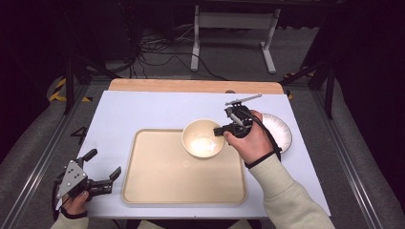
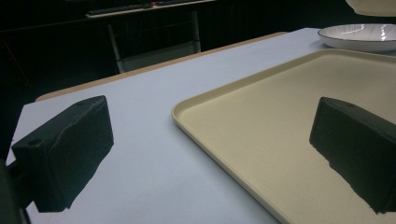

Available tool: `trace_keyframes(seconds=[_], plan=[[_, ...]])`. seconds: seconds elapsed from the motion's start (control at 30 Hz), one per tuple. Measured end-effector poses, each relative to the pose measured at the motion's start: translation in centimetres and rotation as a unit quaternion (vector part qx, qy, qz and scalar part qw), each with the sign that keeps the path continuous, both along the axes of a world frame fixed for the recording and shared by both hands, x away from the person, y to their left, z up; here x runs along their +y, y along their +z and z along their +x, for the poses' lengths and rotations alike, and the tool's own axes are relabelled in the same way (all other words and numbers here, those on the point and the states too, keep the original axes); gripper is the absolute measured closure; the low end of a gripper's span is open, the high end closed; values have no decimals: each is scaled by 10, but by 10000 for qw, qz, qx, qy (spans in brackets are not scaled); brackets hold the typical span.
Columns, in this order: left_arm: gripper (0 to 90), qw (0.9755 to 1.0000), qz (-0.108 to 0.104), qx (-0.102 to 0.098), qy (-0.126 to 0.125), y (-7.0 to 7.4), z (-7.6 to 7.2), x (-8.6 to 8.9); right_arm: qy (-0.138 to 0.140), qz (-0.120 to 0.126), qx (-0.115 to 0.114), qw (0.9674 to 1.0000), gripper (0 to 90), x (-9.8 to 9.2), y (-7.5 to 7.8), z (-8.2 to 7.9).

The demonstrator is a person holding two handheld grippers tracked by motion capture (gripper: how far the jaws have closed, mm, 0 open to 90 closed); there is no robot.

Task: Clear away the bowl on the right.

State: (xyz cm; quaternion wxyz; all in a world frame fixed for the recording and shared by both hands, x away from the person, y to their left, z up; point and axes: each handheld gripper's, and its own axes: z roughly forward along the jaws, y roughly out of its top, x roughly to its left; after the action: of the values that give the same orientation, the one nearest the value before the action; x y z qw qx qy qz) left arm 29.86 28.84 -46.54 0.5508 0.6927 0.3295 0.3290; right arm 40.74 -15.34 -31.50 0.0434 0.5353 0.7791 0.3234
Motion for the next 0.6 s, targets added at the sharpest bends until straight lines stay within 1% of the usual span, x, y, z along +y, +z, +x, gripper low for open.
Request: trace_keyframes(seconds=[0.23,0.3,0.33,0.37,0.4,0.43,0.47,0.6], plan=[[2,10000,0,-2,-9,0,0,0,108,92,67,9999,826,9,-7,1],[2,10000,-3,-4,-10,0,0,0,156,101,122,9998,825,15,-13,1],[2,10000,-3,-4,-10,0,0,0,156,101,122,9998,825,15,-13,1],[2,10000,-1,-6,-11,0,0,0,174,112,149,9997,825,18,-17,2],[2,10000,-1,-6,-11,0,0,0,174,112,149,9997,825,18,-17,2],[2,10000,-2,-7,-11,0,0,0,204,125,173,9996,825,21,-22,3],[2,10000,-2,-6,-11,0,0,0,204,125,173,9996,825,21,-22,3],[2,10000,-2,-7,-13,0,0,0,245,133,249,9993,825,27,-33,4]])
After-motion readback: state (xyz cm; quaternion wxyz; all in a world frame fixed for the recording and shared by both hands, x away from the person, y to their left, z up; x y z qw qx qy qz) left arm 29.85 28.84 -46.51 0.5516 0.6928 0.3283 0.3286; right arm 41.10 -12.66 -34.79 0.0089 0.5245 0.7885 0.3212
